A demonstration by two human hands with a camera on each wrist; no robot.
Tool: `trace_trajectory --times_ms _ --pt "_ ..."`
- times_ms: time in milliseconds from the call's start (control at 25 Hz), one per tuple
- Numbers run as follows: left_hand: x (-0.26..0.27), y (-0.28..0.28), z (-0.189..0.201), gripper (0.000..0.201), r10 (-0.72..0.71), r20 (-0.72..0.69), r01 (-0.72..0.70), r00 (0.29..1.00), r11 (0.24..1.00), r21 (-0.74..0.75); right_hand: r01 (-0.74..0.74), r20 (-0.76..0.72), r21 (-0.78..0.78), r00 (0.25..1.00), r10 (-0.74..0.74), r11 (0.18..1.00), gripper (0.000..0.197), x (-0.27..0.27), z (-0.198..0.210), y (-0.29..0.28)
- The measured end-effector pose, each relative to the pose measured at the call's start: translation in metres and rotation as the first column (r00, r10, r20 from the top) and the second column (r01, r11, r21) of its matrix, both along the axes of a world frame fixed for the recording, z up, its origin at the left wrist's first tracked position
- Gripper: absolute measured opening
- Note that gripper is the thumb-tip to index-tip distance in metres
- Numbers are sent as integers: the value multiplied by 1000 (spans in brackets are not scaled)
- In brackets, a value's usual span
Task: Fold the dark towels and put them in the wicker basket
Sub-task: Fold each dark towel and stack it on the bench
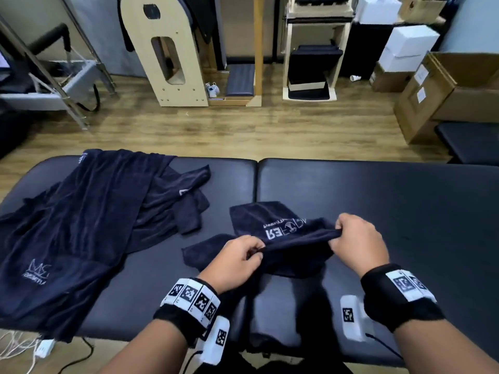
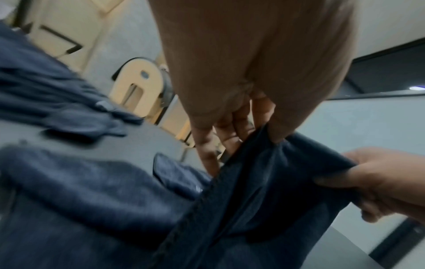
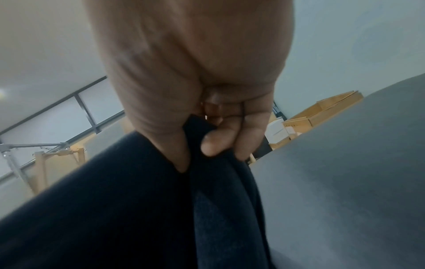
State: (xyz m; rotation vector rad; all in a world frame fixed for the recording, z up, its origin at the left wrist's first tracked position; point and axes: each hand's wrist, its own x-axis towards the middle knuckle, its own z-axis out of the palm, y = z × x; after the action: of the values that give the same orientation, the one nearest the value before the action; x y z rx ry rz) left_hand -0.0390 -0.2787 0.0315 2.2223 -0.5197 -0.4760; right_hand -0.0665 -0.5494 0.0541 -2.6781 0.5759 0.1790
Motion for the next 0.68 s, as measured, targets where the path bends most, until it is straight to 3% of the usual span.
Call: trace_trajectory --times_ms 80,160,280,360,440,560,680 --pt "-1 -35 14 12 -14 53 14 999 1000 -7 -48 -84 -26 995 45 999 15 -10 3 -26" --pt "-2 -62 29 12 -57 66 57 996 998 0 -194 -152 -26 970 188 981 27 -17 2 -31" --pt "-10 -97 43 13 -195 154 193 969 981 23 -386 39 167 922 385 907 38 -29 8 -21" --pt "-11 -108 46 6 -266 205 260 942 964 58 -442 183 286 896 404 850 22 -33 11 -11" --pt "-7 -106 45 5 -301 224 272 927 950 153 -434 177 248 899 400 866 17 -31 12 -10" --pt "-3 -88 39 13 -259 209 169 943 914 370 -356 167 238 931 323 904 16 -23 13 -22" --pt "-1 -66 33 13 -167 281 32 945 902 430 -272 223 205 948 225 940 15 -21 25 -43"
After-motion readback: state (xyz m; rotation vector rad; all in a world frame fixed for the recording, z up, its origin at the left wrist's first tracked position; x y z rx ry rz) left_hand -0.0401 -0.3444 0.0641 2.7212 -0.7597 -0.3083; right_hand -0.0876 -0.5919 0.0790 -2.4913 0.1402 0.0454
